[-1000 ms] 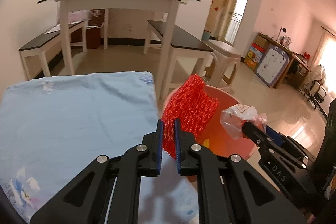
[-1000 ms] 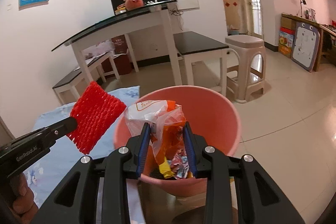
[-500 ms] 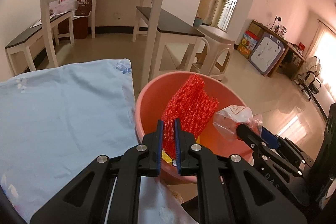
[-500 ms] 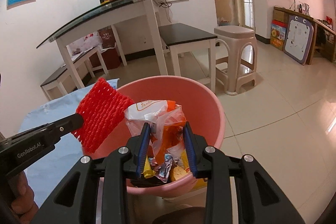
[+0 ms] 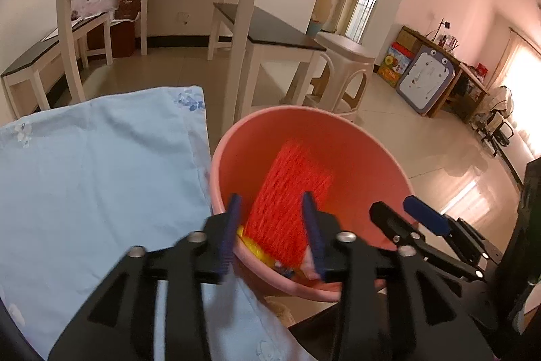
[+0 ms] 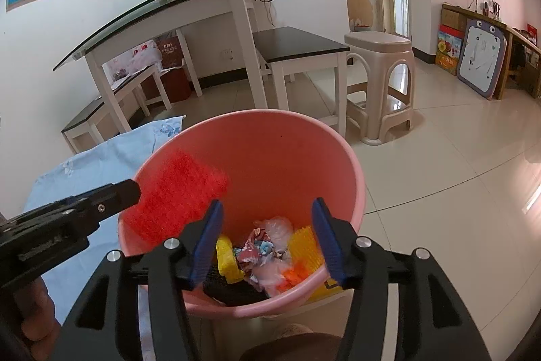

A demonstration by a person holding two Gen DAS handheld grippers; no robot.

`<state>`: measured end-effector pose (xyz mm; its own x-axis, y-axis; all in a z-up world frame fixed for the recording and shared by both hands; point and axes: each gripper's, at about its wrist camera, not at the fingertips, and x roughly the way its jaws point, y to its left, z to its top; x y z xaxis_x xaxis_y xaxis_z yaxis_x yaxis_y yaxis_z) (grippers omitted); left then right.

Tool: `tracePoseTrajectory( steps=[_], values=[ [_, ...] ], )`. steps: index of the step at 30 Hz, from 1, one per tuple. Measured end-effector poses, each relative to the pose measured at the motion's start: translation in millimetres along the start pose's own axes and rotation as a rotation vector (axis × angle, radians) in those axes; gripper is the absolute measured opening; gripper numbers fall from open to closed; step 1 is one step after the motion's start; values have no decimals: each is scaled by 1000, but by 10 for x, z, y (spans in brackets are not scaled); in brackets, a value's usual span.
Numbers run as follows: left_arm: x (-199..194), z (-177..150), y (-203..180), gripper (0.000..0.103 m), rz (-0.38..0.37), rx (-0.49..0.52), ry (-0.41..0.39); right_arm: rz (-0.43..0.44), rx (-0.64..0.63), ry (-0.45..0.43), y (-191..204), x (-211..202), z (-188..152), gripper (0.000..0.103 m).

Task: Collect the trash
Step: 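Hold both items over the pink bucket and open both grippers to drop them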

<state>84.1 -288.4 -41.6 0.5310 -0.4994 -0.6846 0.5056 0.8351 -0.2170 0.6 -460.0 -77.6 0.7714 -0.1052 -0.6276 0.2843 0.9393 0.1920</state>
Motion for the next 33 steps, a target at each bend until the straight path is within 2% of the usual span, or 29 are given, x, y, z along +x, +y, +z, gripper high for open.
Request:
tracePoseTrajectory(
  steps=[2, 10, 18, 33],
  values=[
    [-15, -3, -20, 47, -10, 5, -5, -2, -2, -3, 8, -3, 4, 54],
    [-123, -2, -54, 48, 7, 15, -25, 4, -10, -17, 53, -109, 7, 56],
    [-352, -26, -21, 48, 14, 14, -57, 16, -19, -47, 165, -347, -25, 63],
    [-971, -127, 193, 48, 58, 11, -148, 75, -82, -118, 696, -897, -165, 75]
  ],
)
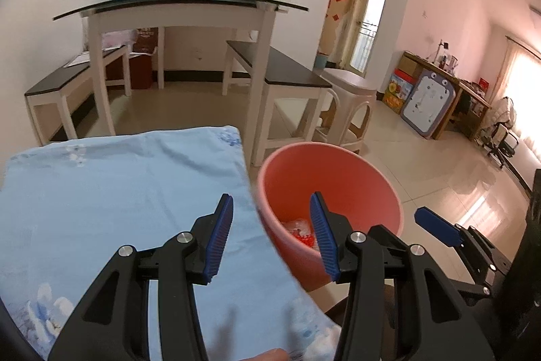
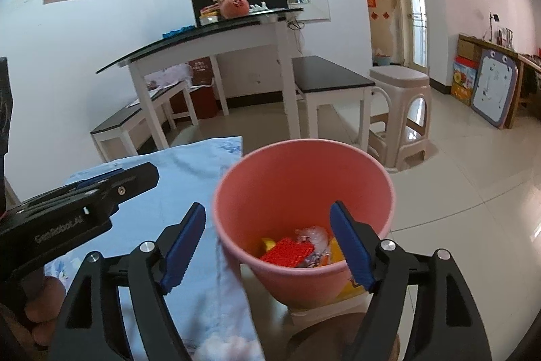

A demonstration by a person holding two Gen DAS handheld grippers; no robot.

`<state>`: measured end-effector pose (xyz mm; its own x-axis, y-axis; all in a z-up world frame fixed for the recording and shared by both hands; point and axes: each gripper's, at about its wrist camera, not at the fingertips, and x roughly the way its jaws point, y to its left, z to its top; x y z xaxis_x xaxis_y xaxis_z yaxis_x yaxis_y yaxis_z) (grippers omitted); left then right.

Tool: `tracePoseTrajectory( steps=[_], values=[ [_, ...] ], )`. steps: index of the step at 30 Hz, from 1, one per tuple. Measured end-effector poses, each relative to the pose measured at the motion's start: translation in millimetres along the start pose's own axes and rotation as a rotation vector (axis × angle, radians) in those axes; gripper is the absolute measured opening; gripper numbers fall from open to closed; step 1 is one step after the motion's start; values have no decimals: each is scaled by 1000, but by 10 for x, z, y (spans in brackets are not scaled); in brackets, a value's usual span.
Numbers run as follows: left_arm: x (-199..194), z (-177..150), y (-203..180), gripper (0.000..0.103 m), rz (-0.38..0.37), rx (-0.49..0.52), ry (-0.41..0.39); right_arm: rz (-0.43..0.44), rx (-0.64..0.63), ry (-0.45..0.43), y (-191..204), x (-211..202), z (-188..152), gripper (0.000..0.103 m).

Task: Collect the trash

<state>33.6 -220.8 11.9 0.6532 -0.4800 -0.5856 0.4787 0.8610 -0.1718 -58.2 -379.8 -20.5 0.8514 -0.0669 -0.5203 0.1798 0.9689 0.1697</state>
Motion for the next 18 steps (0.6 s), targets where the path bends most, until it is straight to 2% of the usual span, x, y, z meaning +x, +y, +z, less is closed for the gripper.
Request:
tracePoseTrajectory(
  steps=[10, 18],
  values=[
    [-282, -92, 245, 48, 36, -37, -26, 21, -38, -32, 367, -206, -38, 78],
    [-422, -149, 387, 48, 53, -62, -35, 31, -32, -22, 504, -260, -94, 78]
  ],
)
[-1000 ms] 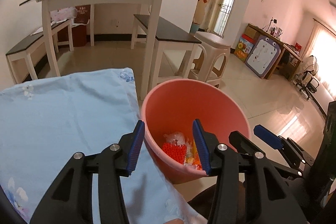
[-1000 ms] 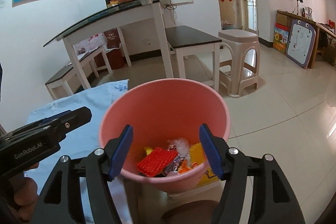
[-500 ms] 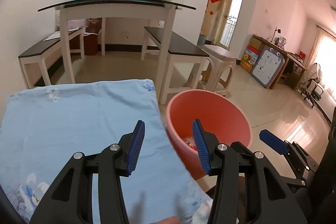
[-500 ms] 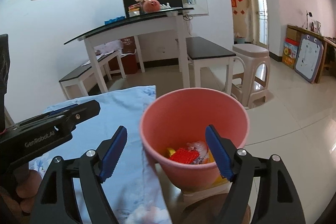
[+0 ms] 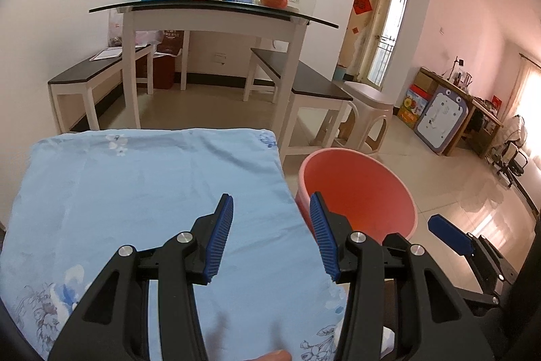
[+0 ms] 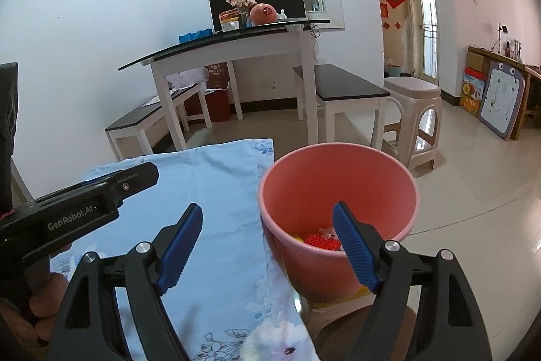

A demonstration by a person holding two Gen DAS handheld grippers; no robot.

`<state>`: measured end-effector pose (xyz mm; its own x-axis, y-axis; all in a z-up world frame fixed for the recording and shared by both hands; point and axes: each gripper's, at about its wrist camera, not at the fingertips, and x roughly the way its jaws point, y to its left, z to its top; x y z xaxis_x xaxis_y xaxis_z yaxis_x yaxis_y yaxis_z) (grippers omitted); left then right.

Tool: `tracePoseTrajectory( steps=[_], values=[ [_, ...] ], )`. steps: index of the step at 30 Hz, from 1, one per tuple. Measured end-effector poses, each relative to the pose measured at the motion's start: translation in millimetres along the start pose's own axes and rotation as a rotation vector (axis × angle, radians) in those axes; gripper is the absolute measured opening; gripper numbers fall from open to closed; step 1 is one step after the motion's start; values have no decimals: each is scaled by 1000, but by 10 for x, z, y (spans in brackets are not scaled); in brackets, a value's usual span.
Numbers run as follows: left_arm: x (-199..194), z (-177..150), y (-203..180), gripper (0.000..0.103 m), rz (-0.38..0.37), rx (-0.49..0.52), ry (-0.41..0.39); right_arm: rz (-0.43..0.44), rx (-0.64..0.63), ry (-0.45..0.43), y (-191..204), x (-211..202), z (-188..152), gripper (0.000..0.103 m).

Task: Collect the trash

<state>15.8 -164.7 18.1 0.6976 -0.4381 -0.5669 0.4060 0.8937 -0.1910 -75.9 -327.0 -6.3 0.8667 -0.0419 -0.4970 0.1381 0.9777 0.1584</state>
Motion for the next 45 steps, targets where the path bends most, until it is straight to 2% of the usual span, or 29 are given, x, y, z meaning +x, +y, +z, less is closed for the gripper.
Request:
tracePoseTrajectory(
  steps=[16, 27, 45],
  values=[
    [-136, -93, 168, 48, 29, -29, 4, 0, -14, -9, 159, -49, -18, 78],
    [-126, -117, 258, 48, 62, -41, 9, 2, 2, 16, 187, 2, -16, 78],
    [-38, -175, 326, 48, 72, -54, 38, 0, -8, 30, 213, 87, -36, 78]
  ],
)
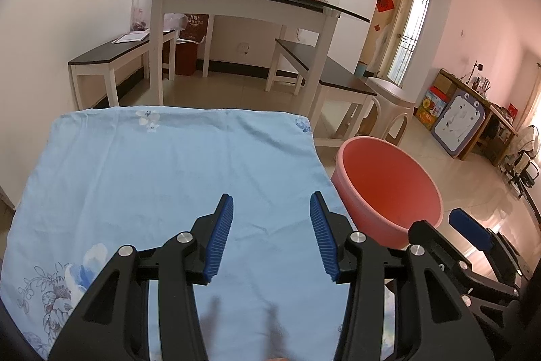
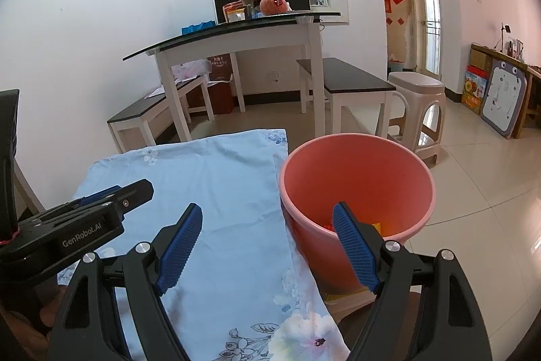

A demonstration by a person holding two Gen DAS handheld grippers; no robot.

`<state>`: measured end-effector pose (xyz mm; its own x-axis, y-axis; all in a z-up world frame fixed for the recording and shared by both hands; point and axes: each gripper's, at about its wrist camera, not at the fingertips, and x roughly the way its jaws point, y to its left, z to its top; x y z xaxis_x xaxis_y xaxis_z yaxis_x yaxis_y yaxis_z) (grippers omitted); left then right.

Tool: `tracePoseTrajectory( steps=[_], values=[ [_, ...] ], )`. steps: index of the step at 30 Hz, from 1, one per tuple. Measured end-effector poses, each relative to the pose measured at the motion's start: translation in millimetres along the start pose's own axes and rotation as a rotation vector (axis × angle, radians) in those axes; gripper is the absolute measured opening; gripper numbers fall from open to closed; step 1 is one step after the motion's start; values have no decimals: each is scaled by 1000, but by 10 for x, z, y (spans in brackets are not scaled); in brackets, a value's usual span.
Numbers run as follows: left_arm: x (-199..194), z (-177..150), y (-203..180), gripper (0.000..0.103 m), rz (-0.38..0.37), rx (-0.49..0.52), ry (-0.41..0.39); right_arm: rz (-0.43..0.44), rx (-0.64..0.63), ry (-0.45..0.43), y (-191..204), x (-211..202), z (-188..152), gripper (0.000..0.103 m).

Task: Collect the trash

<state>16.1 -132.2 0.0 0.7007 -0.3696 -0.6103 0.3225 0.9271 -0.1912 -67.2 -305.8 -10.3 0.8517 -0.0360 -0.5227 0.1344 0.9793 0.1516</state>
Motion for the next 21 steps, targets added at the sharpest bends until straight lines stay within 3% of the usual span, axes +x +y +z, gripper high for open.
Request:
tracePoseTrajectory(
  steps=[21],
  values=[
    [70, -10, -22, 48, -4, 20, 5, -2, 15, 2, -42, 29, -35, 78]
  ],
)
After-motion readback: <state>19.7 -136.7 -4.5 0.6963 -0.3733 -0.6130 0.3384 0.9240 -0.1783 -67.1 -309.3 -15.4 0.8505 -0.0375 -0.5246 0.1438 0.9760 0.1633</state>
